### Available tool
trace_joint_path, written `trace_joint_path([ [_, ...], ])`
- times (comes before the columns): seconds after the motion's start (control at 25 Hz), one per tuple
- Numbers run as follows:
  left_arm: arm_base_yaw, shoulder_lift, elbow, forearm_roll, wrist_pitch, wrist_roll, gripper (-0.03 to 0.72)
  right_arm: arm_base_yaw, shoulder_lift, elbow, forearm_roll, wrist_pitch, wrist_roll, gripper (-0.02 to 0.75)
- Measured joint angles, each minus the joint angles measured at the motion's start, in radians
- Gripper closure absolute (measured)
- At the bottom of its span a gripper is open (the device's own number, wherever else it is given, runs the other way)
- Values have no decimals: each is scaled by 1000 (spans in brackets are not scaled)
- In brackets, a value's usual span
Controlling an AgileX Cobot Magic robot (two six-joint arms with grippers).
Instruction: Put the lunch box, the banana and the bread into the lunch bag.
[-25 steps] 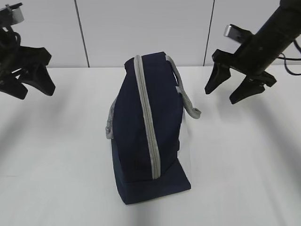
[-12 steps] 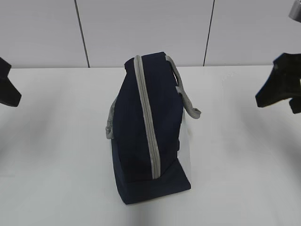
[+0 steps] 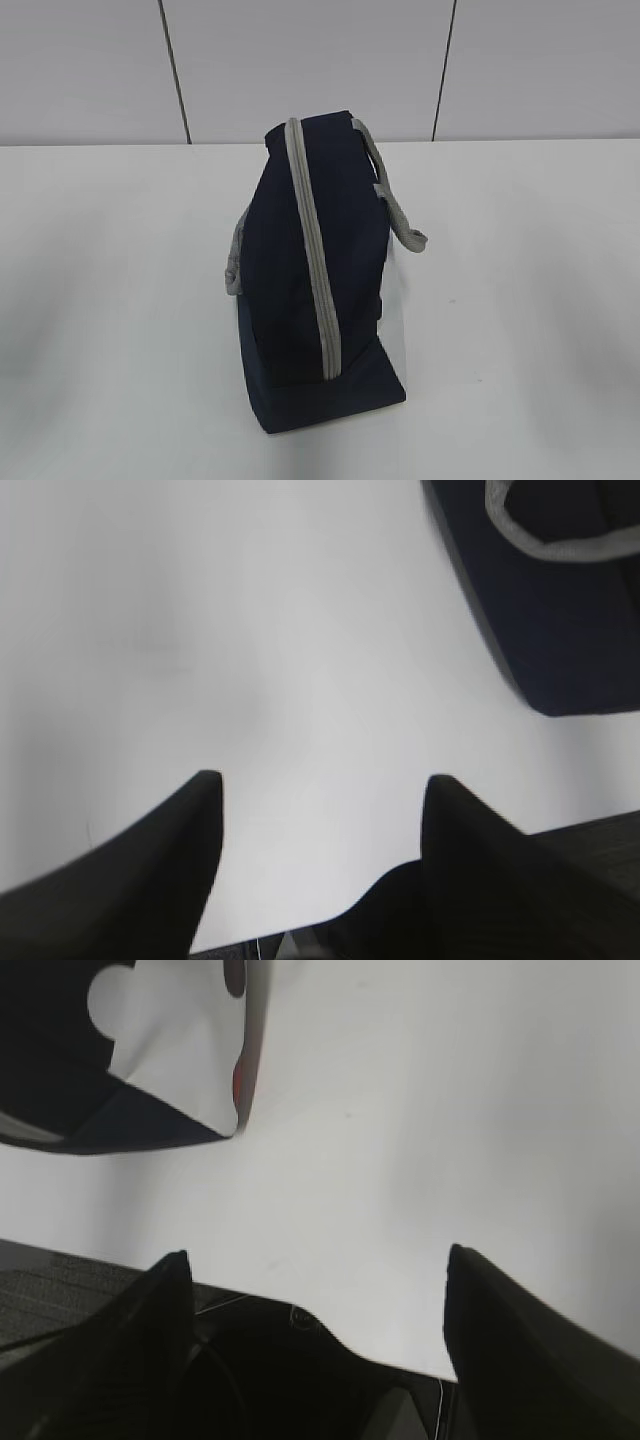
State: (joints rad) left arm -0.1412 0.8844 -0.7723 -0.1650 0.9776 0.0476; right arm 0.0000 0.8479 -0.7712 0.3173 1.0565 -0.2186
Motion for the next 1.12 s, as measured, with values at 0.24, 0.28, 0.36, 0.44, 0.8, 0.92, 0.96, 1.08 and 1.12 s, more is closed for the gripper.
trace_joint_path([
  [0.24, -24, -123, 142, 16, 33, -18, 256, 0, -156, 131, -2, 86, 2, 162],
  [0.28, -31, -141, 157, 21, 34, -25, 256, 0, -178, 145, -4, 93, 11, 162],
  [0.36, -38, -178, 184, 27, 37, -33, 257, 0, -218, 164, -4, 102, 28, 162],
  [0.44, -49, -211, 201, 36, 40, -36, 257, 0, -277, 180, -4, 113, 54, 162],
  [0.8, -87, -356, 224, 69, 39, -78, 275, 0, -633, 184, -155, 199, 119, 162],
  [0.92, -88, -395, 224, 98, 25, -86, 275, 0, -726, 188, -252, 207, 132, 162],
  [0.96, -91, -404, 224, 115, 13, -86, 275, 0, -750, 191, -286, 207, 147, 162],
  [1.08, -103, -420, 227, 165, -22, -86, 275, 0, -792, 215, -370, 204, 186, 162],
  [1.12, -104, -421, 230, 173, -33, -87, 275, 0, -797, 223, -391, 196, 199, 162],
])
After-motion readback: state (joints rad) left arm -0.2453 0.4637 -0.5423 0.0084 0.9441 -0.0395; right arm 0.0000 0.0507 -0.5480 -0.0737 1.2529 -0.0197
